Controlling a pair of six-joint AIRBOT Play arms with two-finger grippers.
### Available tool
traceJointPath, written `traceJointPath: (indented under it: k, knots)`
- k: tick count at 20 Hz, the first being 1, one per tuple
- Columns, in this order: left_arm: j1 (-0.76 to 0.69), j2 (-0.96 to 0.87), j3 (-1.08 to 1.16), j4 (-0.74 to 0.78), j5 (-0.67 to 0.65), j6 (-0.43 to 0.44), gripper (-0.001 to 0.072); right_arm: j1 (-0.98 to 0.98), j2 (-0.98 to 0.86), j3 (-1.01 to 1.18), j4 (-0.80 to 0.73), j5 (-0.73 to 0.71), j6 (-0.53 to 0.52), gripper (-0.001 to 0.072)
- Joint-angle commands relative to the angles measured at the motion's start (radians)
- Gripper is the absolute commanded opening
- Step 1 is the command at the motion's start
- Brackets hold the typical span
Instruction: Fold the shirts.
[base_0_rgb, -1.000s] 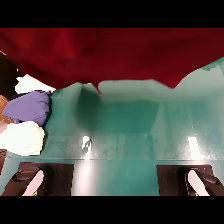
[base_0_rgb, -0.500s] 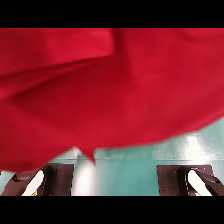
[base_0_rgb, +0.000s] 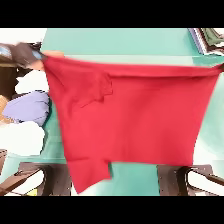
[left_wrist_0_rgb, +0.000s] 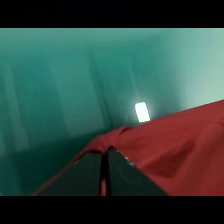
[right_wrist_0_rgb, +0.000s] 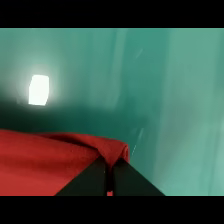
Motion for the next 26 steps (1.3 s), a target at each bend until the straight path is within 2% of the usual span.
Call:
traceJointPath:
  k: [1,4,8,9,11,14,16,19,24,25,26]
  knots:
    - [-0.031,-0.195,-0.111,0.000,0.178,0.119,0.0023,0.015,-0.201,-0.050,0.003,-0.032,0.000,0.0015]
    - [-0.072,-0.348,-0.038,0.000,0.368,0.131,0.0023,0.015,-0.337,-0.017,0.004,-0.199,0.000,0.0015]
    - [-0.093,-0.538,0.180,0.004,0.385,0.131,0.0023,0.025,-0.476,0.141,0.020,-0.277,0.002,0.0015]
    - [-0.093,-0.563,0.218,0.008,0.371,0.141,0.0024,0.026,-0.497,0.174,0.027,-0.283,0.002,0.0015]
    - [-0.086,-0.567,0.241,0.023,0.332,0.216,0.0024,0.027,-0.512,0.205,0.028,-0.281,0.002,0.0015]
    - [-0.069,-0.567,0.242,0.073,0.101,0.236,0.0023,0.027,-0.503,0.171,0.027,-0.227,0.002,0.0015]
    - [-0.069,-0.567,0.206,0.153,0.014,0.233,0.0023,0.027,-0.465,0.072,0.028,-0.221,0.002,0.0014]
    - [-0.069,-0.567,0.123,0.223,0.008,0.181,0.0023,0.046,-0.390,-0.121,0.021,-0.278,0.002,0.0014]
    - [-0.069,-0.567,0.002,0.230,0.016,0.171,0.0025,0.063,-0.335,-0.344,0.031,-0.381,0.017,0.0015]
    - [-0.069,-0.567,0.000,0.246,0.018,0.137,0.0027,0.063,-0.335,-0.364,0.031,-0.389,0.052,0.0024]
    - [-0.069,-0.567,0.003,0.260,0.019,0.093,0.0141,0.063,-0.335,-0.377,0.031,-0.392,0.068,0.0199]
